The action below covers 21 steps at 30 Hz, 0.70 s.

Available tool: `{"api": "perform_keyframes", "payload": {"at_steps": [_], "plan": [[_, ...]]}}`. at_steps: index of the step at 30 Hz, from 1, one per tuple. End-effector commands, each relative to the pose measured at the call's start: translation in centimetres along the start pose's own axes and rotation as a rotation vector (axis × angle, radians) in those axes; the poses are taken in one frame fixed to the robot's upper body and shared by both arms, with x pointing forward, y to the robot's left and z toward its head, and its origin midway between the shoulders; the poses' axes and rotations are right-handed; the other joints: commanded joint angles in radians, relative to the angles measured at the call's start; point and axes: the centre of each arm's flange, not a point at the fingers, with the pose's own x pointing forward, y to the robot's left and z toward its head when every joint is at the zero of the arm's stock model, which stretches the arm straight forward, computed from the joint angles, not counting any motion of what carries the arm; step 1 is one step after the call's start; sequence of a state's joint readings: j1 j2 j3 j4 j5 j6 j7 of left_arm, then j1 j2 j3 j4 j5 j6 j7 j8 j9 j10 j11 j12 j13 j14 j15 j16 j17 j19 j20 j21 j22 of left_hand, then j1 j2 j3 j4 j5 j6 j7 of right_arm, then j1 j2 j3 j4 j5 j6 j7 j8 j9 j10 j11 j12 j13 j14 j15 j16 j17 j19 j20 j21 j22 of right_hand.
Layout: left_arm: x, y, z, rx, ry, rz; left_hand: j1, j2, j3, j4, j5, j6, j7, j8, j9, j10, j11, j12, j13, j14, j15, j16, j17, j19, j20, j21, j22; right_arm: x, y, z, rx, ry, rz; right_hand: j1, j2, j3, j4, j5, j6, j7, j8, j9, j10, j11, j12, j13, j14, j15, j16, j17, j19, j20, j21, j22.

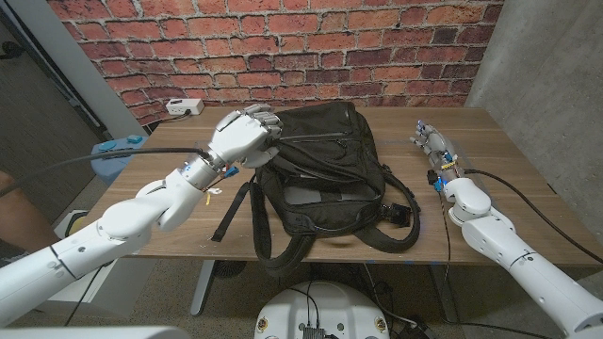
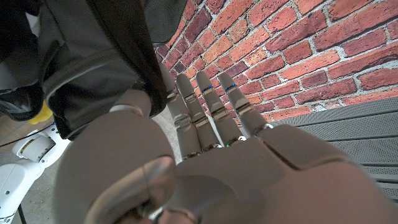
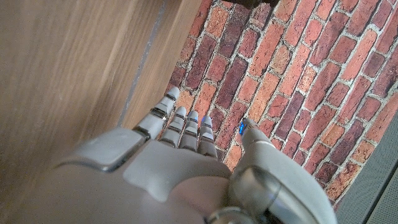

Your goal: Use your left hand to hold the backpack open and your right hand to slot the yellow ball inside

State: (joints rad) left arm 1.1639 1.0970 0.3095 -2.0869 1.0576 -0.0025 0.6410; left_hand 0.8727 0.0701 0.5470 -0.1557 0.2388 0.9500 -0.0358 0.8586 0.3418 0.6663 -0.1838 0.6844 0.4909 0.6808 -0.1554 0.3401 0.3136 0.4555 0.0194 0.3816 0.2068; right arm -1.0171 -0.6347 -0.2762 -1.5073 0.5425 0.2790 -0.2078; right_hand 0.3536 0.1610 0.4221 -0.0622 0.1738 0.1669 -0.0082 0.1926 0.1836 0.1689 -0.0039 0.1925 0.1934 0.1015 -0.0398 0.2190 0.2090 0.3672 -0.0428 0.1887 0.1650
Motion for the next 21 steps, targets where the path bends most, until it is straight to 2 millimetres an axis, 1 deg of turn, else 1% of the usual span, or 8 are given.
{"api": "perform_keyframes", "payload": {"at_steps": [1, 13, 16, 21], "plan": [[1.4, -0.6, -2.1, 0.000, -0.009, 0.015, 0.003, 0.009, 0.005, -0.005, -0.004, -0.003, 0.003, 0.007, 0.001, 0.007, -0.003, 0.004, 0.005, 0.010, -0.004, -0.002, 0.003, 0.001, -0.010, 0.005, 0.003, -0.8, 1.2, 1.7, -0.129, -0.005, 0.013, 0.017, -0.003, 0.005, -0.010, 0.005, 0.009, 0.000, 0.005, 0.004, 0.006, 0.008, 0.007, 0.004, 0.001, -0.002, -0.001, -0.001, 0.003, -0.027, 0.005, 0.005], [2.4, -1.1, -3.9, -0.019, 0.006, 0.014, 0.003, 0.012, 0.004, -0.005, -0.007, -0.005, 0.005, 0.013, 0.002, 0.010, -0.001, 0.005, 0.010, 0.013, -0.004, -0.004, 0.009, 0.002, -0.013, 0.010, 0.003, -2.0, 1.8, 2.9, -0.263, 0.034, 0.028, 0.031, -0.007, 0.008, -0.025, 0.006, 0.015, 0.003, 0.006, 0.003, 0.011, 0.009, 0.009, 0.003, 0.005, -0.002, -0.002, -0.006, 0.005, -0.026, 0.005, 0.005], [2.6, -1.1, -4.1, -0.019, 0.007, 0.016, 0.003, 0.011, 0.006, -0.006, -0.007, -0.007, 0.004, 0.015, 0.002, 0.009, -0.004, 0.004, 0.012, 0.016, -0.006, -0.006, 0.007, 0.002, -0.014, 0.011, 0.002, -2.3, 1.7, 2.9, -0.270, 0.042, 0.035, 0.038, -0.009, 0.009, -0.032, 0.006, 0.024, 0.006, 0.009, 0.003, 0.019, 0.007, 0.012, 0.003, 0.007, 0.000, -0.003, -0.008, 0.006, -0.026, 0.006, 0.005], [2.9, -1.3, -4.7, -0.024, 0.017, 0.012, 0.003, 0.013, 0.005, -0.005, -0.008, -0.009, 0.004, 0.018, 0.004, 0.015, -0.003, 0.006, 0.013, 0.016, -0.007, -0.007, 0.010, 0.001, -0.014, 0.012, 0.002, -2.6, 1.6, 3.6, -0.325, 0.047, 0.036, 0.049, -0.013, 0.010, -0.044, 0.006, 0.037, 0.010, 0.013, 0.003, 0.027, 0.010, 0.014, 0.003, 0.011, 0.001, -0.003, -0.010, 0.011, -0.025, 0.007, 0.005]]}}
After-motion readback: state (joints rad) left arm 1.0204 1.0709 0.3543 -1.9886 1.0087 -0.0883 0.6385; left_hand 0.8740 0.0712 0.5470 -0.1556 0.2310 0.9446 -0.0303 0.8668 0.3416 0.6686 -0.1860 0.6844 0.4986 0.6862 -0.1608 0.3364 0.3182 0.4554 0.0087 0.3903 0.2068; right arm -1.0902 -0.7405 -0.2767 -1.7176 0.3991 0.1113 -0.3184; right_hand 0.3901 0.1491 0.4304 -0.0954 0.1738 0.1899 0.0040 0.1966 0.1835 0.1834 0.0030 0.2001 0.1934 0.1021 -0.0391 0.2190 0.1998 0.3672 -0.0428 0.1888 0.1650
